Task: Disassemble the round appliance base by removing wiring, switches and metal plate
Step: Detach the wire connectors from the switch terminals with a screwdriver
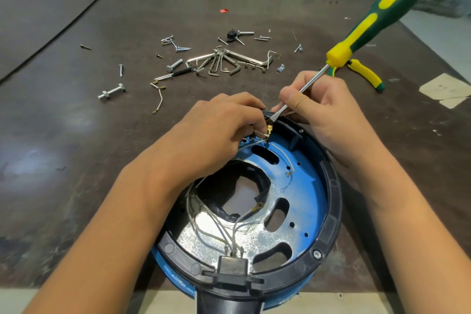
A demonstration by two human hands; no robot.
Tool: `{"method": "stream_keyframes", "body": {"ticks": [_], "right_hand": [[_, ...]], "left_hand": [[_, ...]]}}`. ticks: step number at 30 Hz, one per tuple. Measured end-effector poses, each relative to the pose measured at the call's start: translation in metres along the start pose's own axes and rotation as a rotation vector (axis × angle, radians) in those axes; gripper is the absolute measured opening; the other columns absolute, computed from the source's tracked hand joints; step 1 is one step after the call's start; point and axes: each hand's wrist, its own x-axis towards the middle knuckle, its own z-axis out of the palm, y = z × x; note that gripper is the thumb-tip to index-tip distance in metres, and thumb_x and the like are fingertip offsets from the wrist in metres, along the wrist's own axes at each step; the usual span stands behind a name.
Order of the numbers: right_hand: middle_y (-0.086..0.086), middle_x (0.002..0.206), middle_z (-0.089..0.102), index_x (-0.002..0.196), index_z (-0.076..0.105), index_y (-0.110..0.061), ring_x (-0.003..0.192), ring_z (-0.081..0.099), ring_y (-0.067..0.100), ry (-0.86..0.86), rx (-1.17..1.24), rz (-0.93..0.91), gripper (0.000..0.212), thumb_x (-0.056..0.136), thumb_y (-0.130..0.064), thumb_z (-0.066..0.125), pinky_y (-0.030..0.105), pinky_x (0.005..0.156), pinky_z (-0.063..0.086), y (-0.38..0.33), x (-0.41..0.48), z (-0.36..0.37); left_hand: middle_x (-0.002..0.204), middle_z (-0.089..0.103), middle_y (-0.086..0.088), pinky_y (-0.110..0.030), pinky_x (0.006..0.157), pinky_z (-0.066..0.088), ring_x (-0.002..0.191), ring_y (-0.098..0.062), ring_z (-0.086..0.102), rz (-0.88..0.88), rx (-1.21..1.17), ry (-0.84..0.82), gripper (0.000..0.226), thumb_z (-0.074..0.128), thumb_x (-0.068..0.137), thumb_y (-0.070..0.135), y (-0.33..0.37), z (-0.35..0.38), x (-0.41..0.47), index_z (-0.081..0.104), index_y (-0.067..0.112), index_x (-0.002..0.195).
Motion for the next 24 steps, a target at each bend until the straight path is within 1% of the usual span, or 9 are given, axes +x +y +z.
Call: {"method": "stream_keyframes", "body": {"ticks": [2, 4, 6, 9, 11, 15, 20, 23, 24], "right_hand": [[0.029, 0.088, 0.070, 0.080, 0.060, -0.013, 0.085, 0.064, 0.052, -0.036, -0.069, -0.100, 0.017, 0.094, -0.019, 0.067, 0.068, 0.081, 0.051, 0.001, -0.003, -0.005], [0.020, 0.085, 0.072, 0.083, 0.064, -0.015, 0.079, 0.066, 0.042, -0.049, -0.168, -0.196, 0.016, 0.094, -0.027, 0.068, 0.064, 0.074, 0.051, 0.003, -0.006, -0.006], [0.019, 0.085, 0.073, 0.084, 0.064, -0.020, 0.079, 0.067, 0.040, -0.042, -0.216, -0.233, 0.016, 0.093, -0.032, 0.067, 0.062, 0.072, 0.052, 0.005, -0.008, -0.005], [0.026, 0.084, 0.071, 0.082, 0.062, -0.021, 0.081, 0.065, 0.049, -0.020, -0.190, -0.195, 0.015, 0.094, -0.030, 0.065, 0.066, 0.075, 0.051, 0.007, -0.007, -0.003], [0.027, 0.086, 0.071, 0.079, 0.060, -0.024, 0.084, 0.065, 0.050, -0.007, -0.174, -0.152, 0.017, 0.095, -0.029, 0.064, 0.065, 0.080, 0.052, 0.005, -0.005, -0.002], [0.016, 0.086, 0.076, 0.078, 0.058, -0.022, 0.085, 0.073, 0.030, -0.018, -0.163, -0.097, 0.023, 0.099, -0.016, 0.063, 0.048, 0.082, 0.058, -0.002, 0.002, 0.001], [0.026, 0.087, 0.074, 0.076, 0.055, -0.017, 0.089, 0.071, 0.045, -0.010, -0.075, 0.008, 0.027, 0.101, -0.009, 0.062, 0.058, 0.090, 0.056, -0.001, 0.010, 0.004], [0.022, 0.081, 0.073, 0.077, 0.056, -0.015, 0.086, 0.073, 0.042, 0.003, 0.003, 0.079, 0.026, 0.101, -0.009, 0.061, 0.059, 0.094, 0.055, 0.000, 0.012, 0.004], [0.025, 0.083, 0.072, 0.077, 0.056, -0.015, 0.087, 0.072, 0.044, -0.003, 0.000, 0.076, 0.026, 0.101, -0.009, 0.061, 0.060, 0.094, 0.055, 0.000, 0.012, 0.004]], "left_hand": [[0.142, 0.048, 0.019, -0.046, 0.100, 0.041, 0.121, -0.015, 0.048, 0.005, 0.005, -0.004, 0.029, 0.050, 0.102, 0.013, 0.000, 0.000, 0.000, 0.068, 0.035, 0.109], [0.142, 0.048, 0.019, -0.045, 0.099, 0.041, 0.120, -0.015, 0.048, 0.010, 0.012, -0.008, 0.028, 0.050, 0.102, 0.014, 0.000, -0.001, -0.001, 0.067, 0.035, 0.110], [0.141, 0.048, 0.019, -0.045, 0.100, 0.041, 0.120, -0.015, 0.048, 0.012, 0.011, -0.010, 0.028, 0.050, 0.102, 0.014, 0.000, -0.002, 0.000, 0.067, 0.035, 0.110], [0.141, 0.048, 0.019, -0.045, 0.100, 0.041, 0.121, -0.016, 0.048, 0.011, 0.011, -0.010, 0.028, 0.051, 0.101, 0.014, 0.000, -0.001, 0.001, 0.067, 0.035, 0.110], [0.141, 0.049, 0.019, -0.045, 0.100, 0.042, 0.120, -0.016, 0.049, 0.012, 0.009, -0.005, 0.028, 0.051, 0.101, 0.014, 0.000, -0.001, 0.001, 0.067, 0.035, 0.109], [0.140, 0.050, 0.018, -0.046, 0.098, 0.042, 0.118, -0.017, 0.049, 0.020, 0.000, 0.007, 0.028, 0.052, 0.100, 0.012, -0.001, 0.001, 0.000, 0.068, 0.034, 0.109], [0.138, 0.052, 0.017, -0.047, 0.099, 0.042, 0.119, -0.019, 0.051, 0.027, -0.022, 0.020, 0.029, 0.053, 0.099, 0.010, -0.003, 0.002, 0.001, 0.069, 0.032, 0.107], [0.139, 0.051, 0.017, -0.047, 0.100, 0.042, 0.120, -0.019, 0.050, 0.025, -0.024, 0.015, 0.030, 0.053, 0.099, 0.009, -0.003, 0.002, 0.002, 0.070, 0.033, 0.108], [0.139, 0.052, 0.017, -0.047, 0.100, 0.042, 0.120, -0.019, 0.050, 0.024, -0.028, 0.017, 0.030, 0.054, 0.099, 0.009, -0.003, 0.002, 0.002, 0.070, 0.033, 0.108]]}}
